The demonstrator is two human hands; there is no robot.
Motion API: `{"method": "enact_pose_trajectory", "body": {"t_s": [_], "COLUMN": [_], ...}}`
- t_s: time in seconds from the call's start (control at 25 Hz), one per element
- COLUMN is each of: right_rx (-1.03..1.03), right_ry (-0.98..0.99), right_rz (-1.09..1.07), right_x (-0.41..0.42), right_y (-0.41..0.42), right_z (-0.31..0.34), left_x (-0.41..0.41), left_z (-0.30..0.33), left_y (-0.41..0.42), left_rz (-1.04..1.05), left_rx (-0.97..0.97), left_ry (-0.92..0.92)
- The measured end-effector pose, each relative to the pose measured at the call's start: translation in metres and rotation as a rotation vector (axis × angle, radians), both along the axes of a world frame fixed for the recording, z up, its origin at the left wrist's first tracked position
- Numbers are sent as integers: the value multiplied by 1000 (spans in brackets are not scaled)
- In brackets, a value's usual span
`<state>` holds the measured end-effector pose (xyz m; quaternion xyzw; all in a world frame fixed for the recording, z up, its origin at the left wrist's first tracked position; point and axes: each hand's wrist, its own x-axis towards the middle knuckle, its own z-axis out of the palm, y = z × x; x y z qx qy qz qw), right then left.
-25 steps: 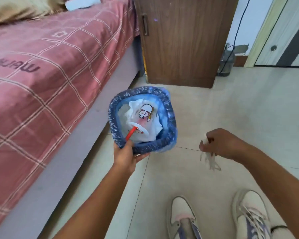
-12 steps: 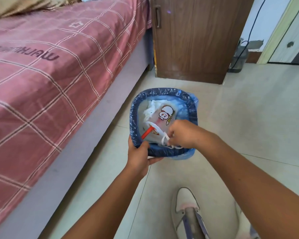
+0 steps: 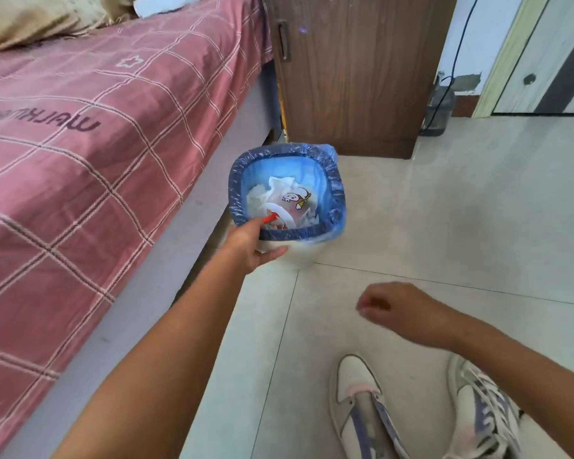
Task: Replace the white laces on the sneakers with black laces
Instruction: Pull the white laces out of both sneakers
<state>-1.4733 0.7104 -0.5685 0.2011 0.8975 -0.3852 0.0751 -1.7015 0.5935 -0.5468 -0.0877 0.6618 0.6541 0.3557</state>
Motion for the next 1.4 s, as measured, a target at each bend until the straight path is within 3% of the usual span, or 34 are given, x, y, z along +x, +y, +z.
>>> {"method": "enact_pose_trajectory", "body": {"t_s": [0.12, 0.2, 0.4, 0.48, 0.56, 0.68, 0.76, 0.84, 0.96, 1.08, 1.2, 1.28, 1.4], "right_rx": [80, 88, 62, 49, 76, 252, 298, 87, -238, -183, -120, -22, 452], "right_ry": [-331, -468, -445, -391, -339, -302, -328, -362, -232, -218, -209, -227, -35], "right_rz": [234, 293, 183, 98, -64, -321, -431, -558, -740, -689, -512, -399, -102], "right_x": [29, 44, 78, 100, 126, 173, 203, 225, 228, 211, 186, 168, 149], "right_y": [-20, -32, -43, -39, -32, -20, -16, -24, -36, -37, -56, -65, -65], "right_z": [-33, -48, -65, -69, -71, -77, -85, -95, -108, -113, -116, -117, -120], "left_x": [-27, -39, -34, 13, 87, 223, 272, 277, 251, 221, 201, 208, 234], "left_z": [1, -3, -17, -38, -63, -92, -114, -127, -130, -124, -102, -96, -110], "left_y": [10, 15, 18, 7, -21, -79, -97, -95, -87, -86, -68, -49, -34], "left_rz": [23, 38, 70, -18, -437, -1368, -1654, -1767, -1895, -1930, -1748, -1636, -1482], "left_rx": [-187, -179, 70, 32, -230, -285, -349, -453, -541, -623, -732, -711, -582], "left_ry": [125, 150, 136, 245, 594, 1056, 1360, 1573, 1546, 1577, 1649, 1546, 1135]}}
